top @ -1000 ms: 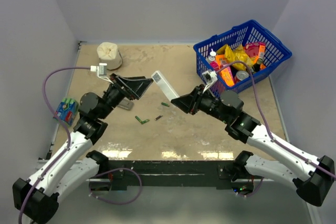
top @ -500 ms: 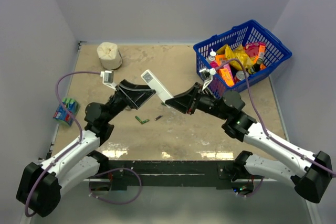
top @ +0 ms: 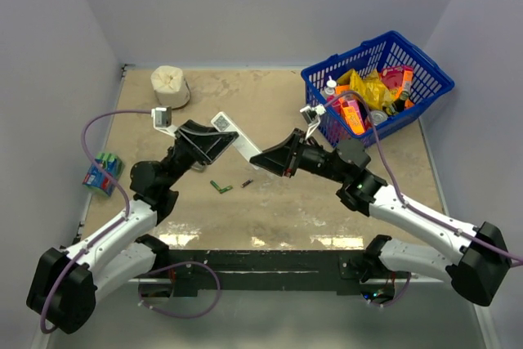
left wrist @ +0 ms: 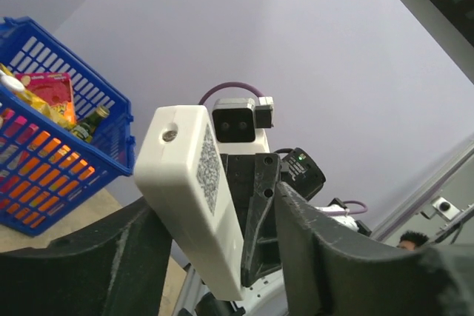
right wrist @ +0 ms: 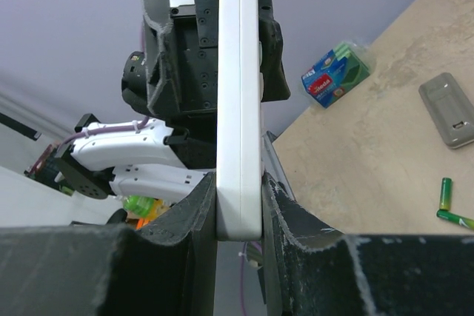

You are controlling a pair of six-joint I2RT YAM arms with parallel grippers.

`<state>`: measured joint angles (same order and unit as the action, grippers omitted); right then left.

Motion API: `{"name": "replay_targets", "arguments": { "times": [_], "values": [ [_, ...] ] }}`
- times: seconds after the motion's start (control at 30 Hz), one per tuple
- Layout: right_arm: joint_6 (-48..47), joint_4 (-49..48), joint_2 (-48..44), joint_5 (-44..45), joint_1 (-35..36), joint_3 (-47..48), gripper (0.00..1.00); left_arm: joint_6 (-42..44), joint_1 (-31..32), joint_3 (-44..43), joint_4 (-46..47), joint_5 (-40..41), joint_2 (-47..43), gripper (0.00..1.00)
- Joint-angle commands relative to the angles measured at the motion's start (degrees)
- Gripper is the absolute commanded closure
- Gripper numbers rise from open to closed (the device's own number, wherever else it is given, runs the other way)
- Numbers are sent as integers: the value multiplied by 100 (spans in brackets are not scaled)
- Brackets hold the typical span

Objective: Load the batteries into the remote control
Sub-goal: Adjust the remote control.

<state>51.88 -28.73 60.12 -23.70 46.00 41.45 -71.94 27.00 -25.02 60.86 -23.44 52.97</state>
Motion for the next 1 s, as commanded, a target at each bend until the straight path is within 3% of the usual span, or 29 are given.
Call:
{"name": "replay_targets", "arguments": {
  "times": [0.0,0.13,0.23,0.3,0.33,0.47,0.53,0.77,0.97],
  "values": [
    [95,-546,140,-187,-21,109,100,58,-20,-232,330,209,-15,53],
    [-10,-362,193,-65,-21,222,95,180,-20,-276,313,235,12,76],
    [-334,182,132,233,-21,441,70,469,-20,-285,-126,392,-129,97],
    [-520,596,114,383,-21,556,58,646,-20,-276,-624,646,-338,100],
    [-590,710,114,436,-21,635,45,812,-20,-276,-819,761,-427,100],
    [-556,913,263,691,-21,689,23,1050,94,-223,-1743,1429,-831,100],
    [-486,904,421,727,-12,689,18,1121,226,-153,-2051,1824,-893,100],
    [-38,878,773,1052,-21,557,18,1261,981,164,-1850,2764,-727,100],
    [156,1273,712,1508,-21,443,18,1613,1140,304,-1623,3073,-586,100]
  ]
}}
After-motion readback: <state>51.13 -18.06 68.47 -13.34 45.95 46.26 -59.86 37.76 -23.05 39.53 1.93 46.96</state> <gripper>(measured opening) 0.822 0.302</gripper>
